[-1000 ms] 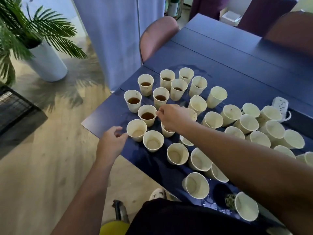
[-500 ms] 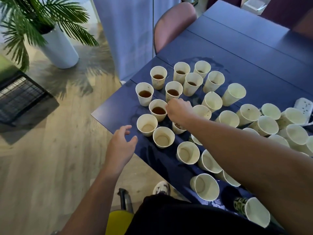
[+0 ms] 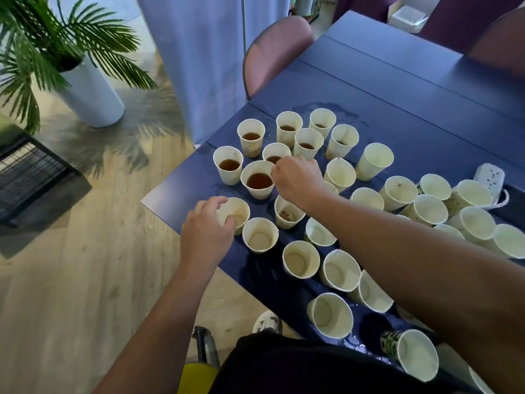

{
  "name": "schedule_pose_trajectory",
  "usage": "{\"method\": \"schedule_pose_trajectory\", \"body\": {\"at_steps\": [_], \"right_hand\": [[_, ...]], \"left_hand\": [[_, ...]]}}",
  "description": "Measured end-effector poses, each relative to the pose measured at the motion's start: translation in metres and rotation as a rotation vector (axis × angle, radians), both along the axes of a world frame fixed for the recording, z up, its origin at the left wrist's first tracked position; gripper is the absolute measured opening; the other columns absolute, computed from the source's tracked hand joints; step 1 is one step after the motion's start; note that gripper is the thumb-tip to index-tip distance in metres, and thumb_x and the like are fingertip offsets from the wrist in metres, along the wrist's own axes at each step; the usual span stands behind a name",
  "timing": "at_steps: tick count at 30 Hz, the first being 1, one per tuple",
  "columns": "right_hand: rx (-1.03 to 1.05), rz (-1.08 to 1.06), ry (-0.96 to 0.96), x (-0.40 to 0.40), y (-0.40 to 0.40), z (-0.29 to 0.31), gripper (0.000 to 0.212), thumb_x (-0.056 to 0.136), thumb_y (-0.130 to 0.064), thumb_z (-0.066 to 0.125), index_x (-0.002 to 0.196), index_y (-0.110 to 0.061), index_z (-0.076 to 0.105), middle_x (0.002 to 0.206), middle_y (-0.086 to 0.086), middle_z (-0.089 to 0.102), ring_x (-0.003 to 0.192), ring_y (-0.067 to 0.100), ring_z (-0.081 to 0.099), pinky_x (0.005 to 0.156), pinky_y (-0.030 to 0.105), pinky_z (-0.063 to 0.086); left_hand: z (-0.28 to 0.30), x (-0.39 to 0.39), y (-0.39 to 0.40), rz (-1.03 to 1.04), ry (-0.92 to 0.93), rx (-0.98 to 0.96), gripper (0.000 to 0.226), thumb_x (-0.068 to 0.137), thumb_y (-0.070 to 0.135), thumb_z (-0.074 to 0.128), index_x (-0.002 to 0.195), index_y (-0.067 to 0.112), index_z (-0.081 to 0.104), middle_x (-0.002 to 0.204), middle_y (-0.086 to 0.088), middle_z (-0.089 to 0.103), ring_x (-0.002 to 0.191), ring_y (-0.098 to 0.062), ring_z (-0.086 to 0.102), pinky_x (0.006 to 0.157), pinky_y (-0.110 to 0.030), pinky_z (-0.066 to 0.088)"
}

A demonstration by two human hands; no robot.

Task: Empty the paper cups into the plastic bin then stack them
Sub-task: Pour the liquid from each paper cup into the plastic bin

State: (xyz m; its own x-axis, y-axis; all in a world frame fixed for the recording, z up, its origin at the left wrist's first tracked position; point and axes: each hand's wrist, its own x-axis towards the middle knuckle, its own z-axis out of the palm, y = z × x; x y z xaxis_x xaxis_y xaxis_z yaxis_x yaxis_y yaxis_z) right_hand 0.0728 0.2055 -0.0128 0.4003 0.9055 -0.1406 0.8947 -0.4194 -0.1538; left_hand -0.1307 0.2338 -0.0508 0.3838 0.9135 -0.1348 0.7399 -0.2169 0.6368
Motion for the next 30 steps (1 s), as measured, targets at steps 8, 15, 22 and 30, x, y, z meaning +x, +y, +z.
{"method": "schedule_pose_trajectory", "body": {"at_steps": [8,15,22,30], "right_hand": [[0.141,0.002,-0.045,0.021,-0.040,0.052,0.030,0.102,-0.017,0.046,0.084,-0.012,0.070,0.078,0.005,0.063,0.073,0.023,0.062,0.072,0.039,0.053],[0.231,-0.158,0.036,0.048,-0.115,0.100,0.041,0.096,-0.025,0.043,0.056,-0.019,0.044,0.057,-0.001,0.043,0.052,0.016,0.040,0.056,0.030,0.029],[0.301,-0.298,-0.013,0.080,-0.215,0.133,0.036,0.091,-0.026,0.045,0.059,-0.010,0.051,0.060,0.005,0.052,0.061,0.027,0.050,0.053,0.031,0.030],[0.565,-0.505,0.285,0.105,-0.349,0.156,0.060,0.099,-0.063,0.036,0.080,-0.018,0.071,0.078,-0.008,0.071,0.075,0.009,0.065,0.072,0.038,0.053]], "left_hand": [[0.030,0.049,-0.020,-0.082,-0.121,-0.133,0.052,0.093,0.029,0.067,0.141,0.030,0.049,0.130,0.006,0.062,0.112,-0.016,0.061,0.097,-0.037,0.049],[0.051,0.107,-0.071,-0.180,-0.197,-0.221,0.074,0.070,0.054,0.083,0.128,0.041,0.038,0.119,0.012,0.067,0.110,-0.017,0.065,0.096,-0.046,0.053],[0.077,0.170,-0.139,-0.345,-0.183,-0.119,0.063,0.073,0.044,0.086,0.128,0.026,0.059,0.097,0.012,0.069,0.097,-0.014,0.066,0.081,-0.030,0.048],[0.112,0.221,-0.223,-0.597,-0.246,-0.140,0.050,0.068,0.044,0.089,0.110,0.030,0.066,0.083,0.020,0.071,0.079,0.003,0.066,0.068,-0.021,0.049]]}}
